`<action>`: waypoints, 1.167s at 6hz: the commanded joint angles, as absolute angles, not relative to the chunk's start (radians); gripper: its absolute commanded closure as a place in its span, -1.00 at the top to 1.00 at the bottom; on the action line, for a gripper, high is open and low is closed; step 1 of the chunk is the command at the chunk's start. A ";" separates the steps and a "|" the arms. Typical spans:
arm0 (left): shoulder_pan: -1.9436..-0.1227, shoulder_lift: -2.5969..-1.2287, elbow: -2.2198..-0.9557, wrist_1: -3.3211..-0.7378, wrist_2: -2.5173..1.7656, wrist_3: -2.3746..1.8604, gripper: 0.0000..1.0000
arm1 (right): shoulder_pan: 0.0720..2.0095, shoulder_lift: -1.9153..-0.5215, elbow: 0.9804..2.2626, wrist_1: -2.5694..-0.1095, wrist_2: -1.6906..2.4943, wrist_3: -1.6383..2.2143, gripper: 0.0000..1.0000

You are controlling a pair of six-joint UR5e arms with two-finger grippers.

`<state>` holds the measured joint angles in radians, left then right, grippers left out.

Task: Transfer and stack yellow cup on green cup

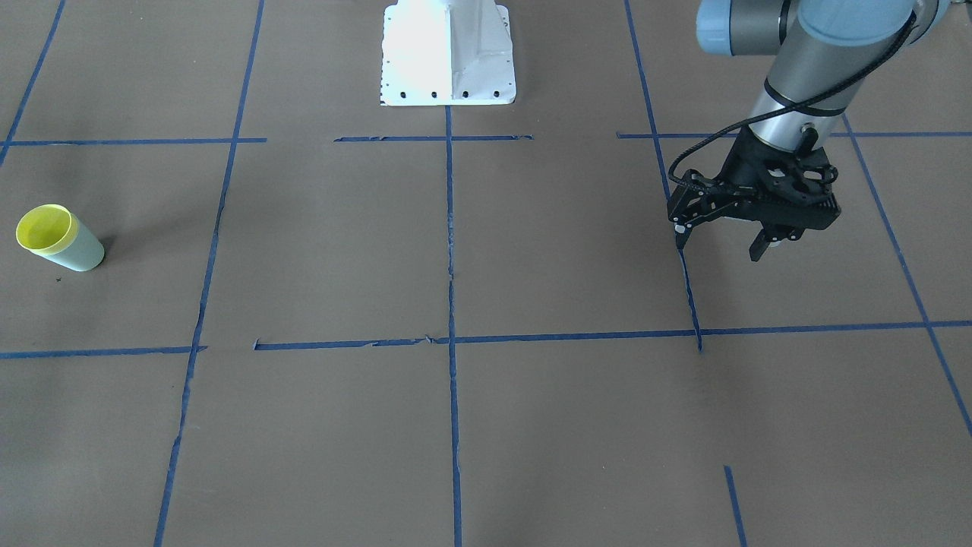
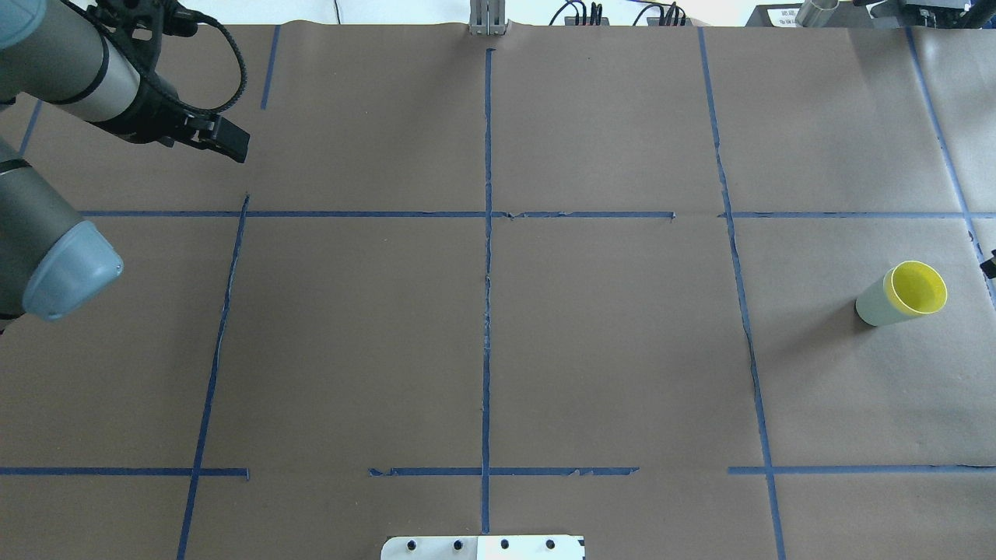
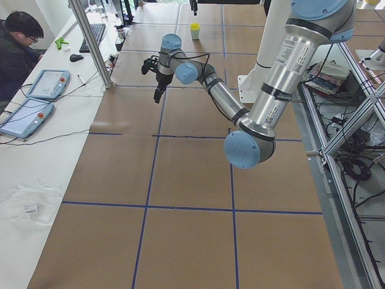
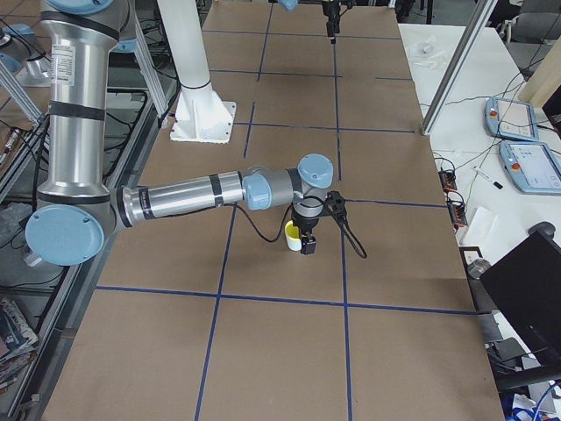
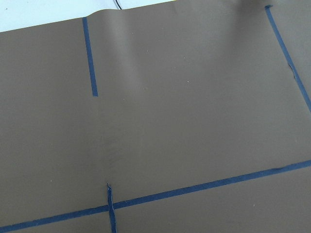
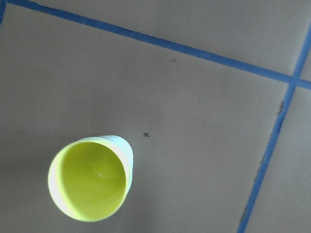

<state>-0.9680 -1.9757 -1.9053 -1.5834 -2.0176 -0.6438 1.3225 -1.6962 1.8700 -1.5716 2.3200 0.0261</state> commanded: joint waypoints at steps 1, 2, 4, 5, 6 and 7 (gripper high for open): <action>-1.110 -1.963 -1.890 -1.359 -2.095 -0.268 1.00 | 1.476 -1.785 1.873 -1.580 2.313 -0.073 1.00; -1.203 -1.960 -1.853 -1.285 -2.139 -0.062 1.00 | 1.533 -1.807 1.871 -1.585 2.316 -0.074 1.00; -1.354 -1.808 -1.764 -1.334 -2.253 0.041 1.00 | 1.536 -1.815 1.876 -1.582 2.325 -0.046 1.00; -1.426 -1.757 -1.760 -1.348 -2.256 0.081 1.00 | 1.536 -1.812 1.875 -1.580 2.324 -0.045 1.00; -1.446 -1.655 -1.772 -1.356 -2.313 0.116 1.00 | 1.536 -1.812 1.875 -1.577 2.325 -0.043 1.00; -1.448 -1.550 -1.785 -1.386 -2.315 0.107 1.00 | 1.536 -1.812 1.876 -1.577 2.326 -0.043 1.00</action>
